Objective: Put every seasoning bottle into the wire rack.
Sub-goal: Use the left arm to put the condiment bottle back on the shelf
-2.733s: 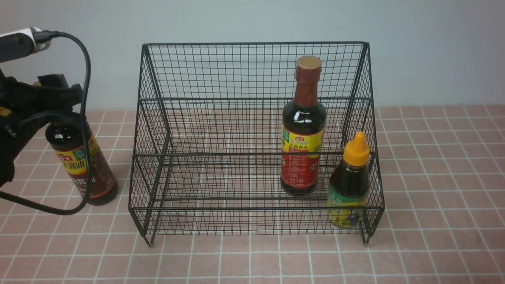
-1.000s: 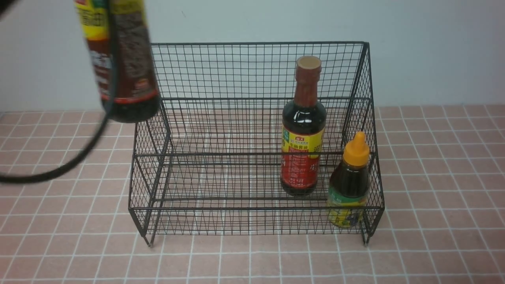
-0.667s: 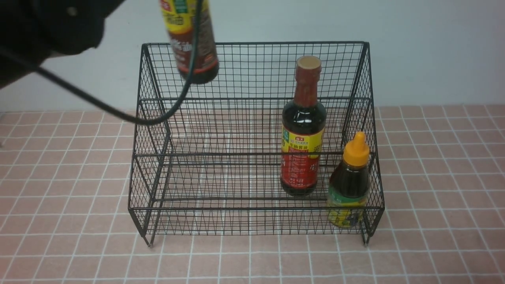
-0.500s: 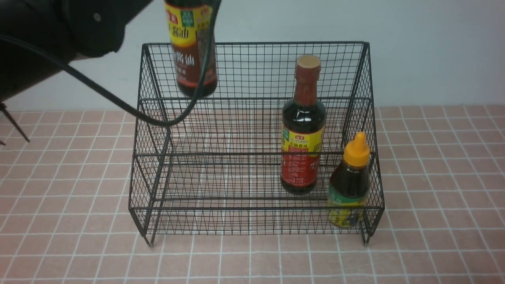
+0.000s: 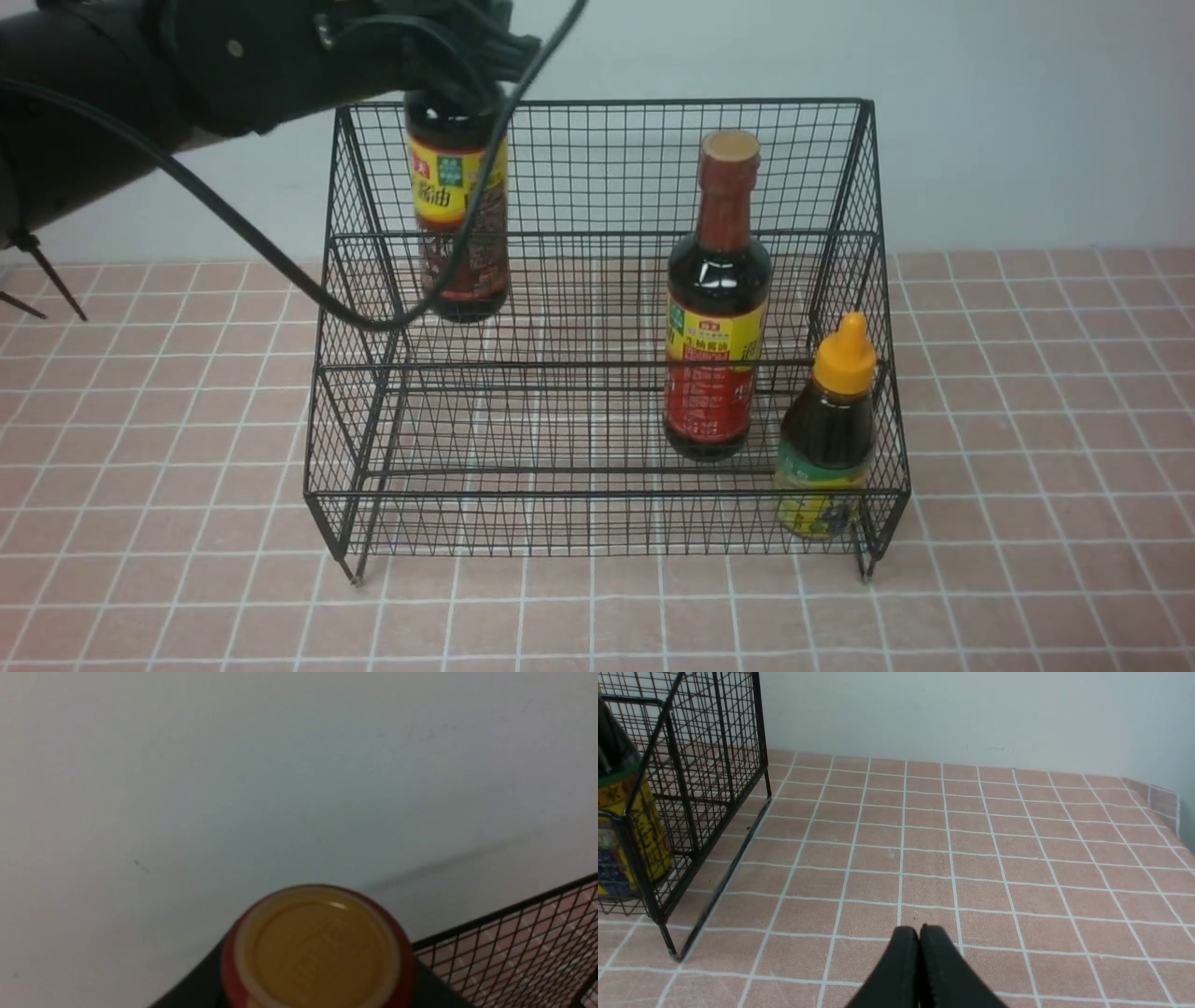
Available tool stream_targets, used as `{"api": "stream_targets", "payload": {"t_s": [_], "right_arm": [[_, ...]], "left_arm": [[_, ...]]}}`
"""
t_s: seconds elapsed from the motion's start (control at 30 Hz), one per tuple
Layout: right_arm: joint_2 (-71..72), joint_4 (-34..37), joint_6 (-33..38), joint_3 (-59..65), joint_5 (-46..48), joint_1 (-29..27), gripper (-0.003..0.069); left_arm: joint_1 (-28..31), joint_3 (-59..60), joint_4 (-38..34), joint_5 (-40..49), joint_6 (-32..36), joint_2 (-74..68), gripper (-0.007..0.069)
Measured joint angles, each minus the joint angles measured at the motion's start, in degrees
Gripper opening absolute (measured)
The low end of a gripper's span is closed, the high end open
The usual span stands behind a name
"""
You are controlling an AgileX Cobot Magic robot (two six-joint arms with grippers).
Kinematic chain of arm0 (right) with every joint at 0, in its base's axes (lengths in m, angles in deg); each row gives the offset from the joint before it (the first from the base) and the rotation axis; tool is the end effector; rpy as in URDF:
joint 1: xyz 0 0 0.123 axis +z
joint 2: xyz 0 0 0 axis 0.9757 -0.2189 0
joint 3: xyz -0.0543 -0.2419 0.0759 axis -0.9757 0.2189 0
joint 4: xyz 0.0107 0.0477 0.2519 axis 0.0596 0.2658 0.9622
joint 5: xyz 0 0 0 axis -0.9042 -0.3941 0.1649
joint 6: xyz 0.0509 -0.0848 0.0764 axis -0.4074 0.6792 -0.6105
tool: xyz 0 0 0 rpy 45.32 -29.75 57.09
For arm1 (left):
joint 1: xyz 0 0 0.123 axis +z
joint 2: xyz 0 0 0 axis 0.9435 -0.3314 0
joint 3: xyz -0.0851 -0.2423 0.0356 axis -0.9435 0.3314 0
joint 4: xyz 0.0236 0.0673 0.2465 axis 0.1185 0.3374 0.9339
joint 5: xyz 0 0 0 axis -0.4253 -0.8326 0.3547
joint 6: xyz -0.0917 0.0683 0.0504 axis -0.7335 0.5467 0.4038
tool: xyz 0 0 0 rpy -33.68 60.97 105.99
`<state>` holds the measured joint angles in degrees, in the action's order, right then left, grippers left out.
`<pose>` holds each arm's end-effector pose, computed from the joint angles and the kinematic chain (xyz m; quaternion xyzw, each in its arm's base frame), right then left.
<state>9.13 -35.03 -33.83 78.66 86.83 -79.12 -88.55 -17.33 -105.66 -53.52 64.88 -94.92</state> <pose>0.1153 -0.0017 0.1628 -0.0152 0.8073 -0.0201 0.5896 0.4103 -0.1398 0.3246 0.1564 0.7833 -0.1033 0.5927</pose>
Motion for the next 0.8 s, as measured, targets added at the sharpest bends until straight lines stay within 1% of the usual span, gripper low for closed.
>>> {"api": "stream_targets", "payload": {"t_s": [0.13,0.4,0.8], "right_arm": [[0.0,0.0,0.0,0.0,0.0,0.0,-0.0015],[0.0,0.0,0.0,0.0,0.0,0.0,-0.0015],[0.0,0.0,0.0,0.0,0.0,0.0,-0.0015]], "left_arm": [[1.7,0.0,-2.3,4.3,0.0,-0.2,0.0256],[1.8,0.0,-3.3,7.7,0.0,-3.5,0.0256],[1.8,-0.6,-3.2,8.1,0.2,-4.9,0.0256]]}}
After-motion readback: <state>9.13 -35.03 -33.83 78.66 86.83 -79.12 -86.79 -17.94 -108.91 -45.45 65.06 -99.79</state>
